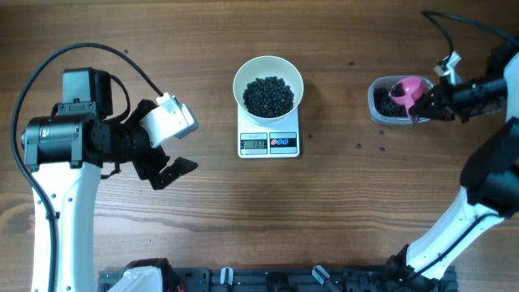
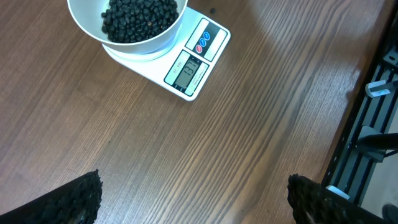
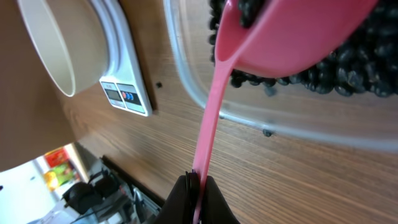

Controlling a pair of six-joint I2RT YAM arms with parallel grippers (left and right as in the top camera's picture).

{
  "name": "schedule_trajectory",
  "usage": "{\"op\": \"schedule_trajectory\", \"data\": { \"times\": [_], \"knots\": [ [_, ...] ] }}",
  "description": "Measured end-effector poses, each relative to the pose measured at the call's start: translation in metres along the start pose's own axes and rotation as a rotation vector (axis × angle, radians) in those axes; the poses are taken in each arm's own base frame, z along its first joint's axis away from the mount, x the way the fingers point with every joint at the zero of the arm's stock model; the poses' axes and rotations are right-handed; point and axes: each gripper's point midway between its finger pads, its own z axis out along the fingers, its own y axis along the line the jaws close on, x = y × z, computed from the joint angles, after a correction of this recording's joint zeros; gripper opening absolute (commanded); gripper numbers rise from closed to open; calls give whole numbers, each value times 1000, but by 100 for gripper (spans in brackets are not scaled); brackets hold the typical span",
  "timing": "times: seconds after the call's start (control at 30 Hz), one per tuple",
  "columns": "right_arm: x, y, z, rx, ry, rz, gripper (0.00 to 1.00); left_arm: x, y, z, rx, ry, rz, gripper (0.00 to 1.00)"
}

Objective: Scoop item into bowl and weigh 150g on scale

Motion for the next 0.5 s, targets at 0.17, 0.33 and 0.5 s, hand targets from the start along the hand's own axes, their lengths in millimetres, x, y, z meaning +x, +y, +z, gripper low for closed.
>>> {"op": "schedule_trajectory", "data": {
  "times": [0.17,0.33,0.5],
  "knots": [
    [3,19,-21,25,-69,-29,4,0,0,0,0,0,0,100],
    [5,26,-29,35,-94,-31,4,0,0,0,0,0,0,100],
    [3,33,-30,-1,-112,-35,4,0,0,0,0,0,0,100]
  ]
}}
